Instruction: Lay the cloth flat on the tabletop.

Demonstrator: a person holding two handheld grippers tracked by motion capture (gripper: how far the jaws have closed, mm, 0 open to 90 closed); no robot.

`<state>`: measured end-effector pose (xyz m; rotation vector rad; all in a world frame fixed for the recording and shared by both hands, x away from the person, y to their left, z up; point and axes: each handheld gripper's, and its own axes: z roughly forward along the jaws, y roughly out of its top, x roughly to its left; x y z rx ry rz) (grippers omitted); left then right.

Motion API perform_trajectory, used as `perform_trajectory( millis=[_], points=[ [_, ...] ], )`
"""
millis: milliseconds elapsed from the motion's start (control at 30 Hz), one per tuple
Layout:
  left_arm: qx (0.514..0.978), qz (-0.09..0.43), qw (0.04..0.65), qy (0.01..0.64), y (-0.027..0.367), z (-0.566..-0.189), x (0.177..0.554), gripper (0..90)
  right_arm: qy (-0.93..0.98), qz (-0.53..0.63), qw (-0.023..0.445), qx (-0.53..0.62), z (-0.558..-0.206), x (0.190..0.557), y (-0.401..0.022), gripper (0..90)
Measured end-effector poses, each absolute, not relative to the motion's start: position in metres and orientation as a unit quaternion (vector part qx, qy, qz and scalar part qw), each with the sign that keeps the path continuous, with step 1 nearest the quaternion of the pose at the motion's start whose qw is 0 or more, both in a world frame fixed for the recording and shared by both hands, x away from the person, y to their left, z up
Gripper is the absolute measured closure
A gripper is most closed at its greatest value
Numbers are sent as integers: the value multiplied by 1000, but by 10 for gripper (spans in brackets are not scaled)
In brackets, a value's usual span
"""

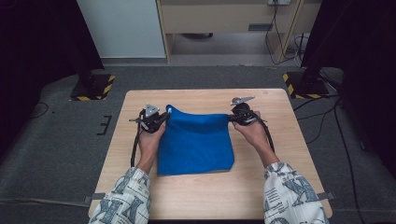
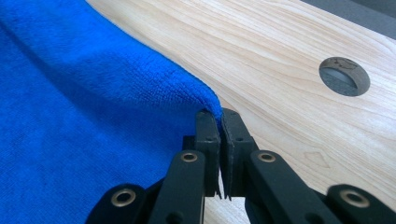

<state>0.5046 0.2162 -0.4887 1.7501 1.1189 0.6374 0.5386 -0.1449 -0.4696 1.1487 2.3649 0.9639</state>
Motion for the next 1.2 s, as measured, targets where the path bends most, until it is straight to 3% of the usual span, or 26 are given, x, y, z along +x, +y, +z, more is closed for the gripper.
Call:
perform_trajectory(
  millis=[867,933,1000,1067,1200],
  points=[
    [712,254,443,483,228,-504,529,844,826,313,191,428,-487,567,-115,862],
    [706,264,441,488,229,-504,530,803,822,319,188,433,-489,568,-115,772],
    [691,281,442,499,232,-502,531,649,813,323,201,441,-488,567,-115,633],
    [684,292,445,498,235,-499,530,630,808,316,225,444,-488,564,-115,487],
    [695,300,434,487,240,-488,526,581,811,317,229,436,-485,559,-120,423]
  ],
)
